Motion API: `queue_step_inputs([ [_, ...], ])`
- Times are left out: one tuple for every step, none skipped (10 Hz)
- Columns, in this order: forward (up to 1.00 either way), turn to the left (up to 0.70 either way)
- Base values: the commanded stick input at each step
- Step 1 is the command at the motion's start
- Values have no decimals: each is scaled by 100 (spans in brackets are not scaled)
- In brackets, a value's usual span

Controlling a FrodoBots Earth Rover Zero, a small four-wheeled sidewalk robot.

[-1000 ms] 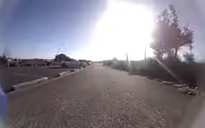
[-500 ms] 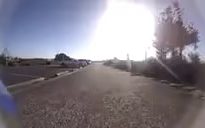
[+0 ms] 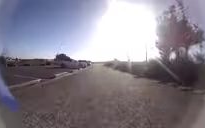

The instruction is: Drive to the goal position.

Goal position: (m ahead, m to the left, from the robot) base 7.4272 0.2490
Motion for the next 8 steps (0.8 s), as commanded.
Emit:
queue_step_inputs([
  [70, 0],
  [70, 0],
  [70, 0],
  [70, 0],
  [70, 0],
  [70, 0],
  [70, 0],
  [70, 0],
])
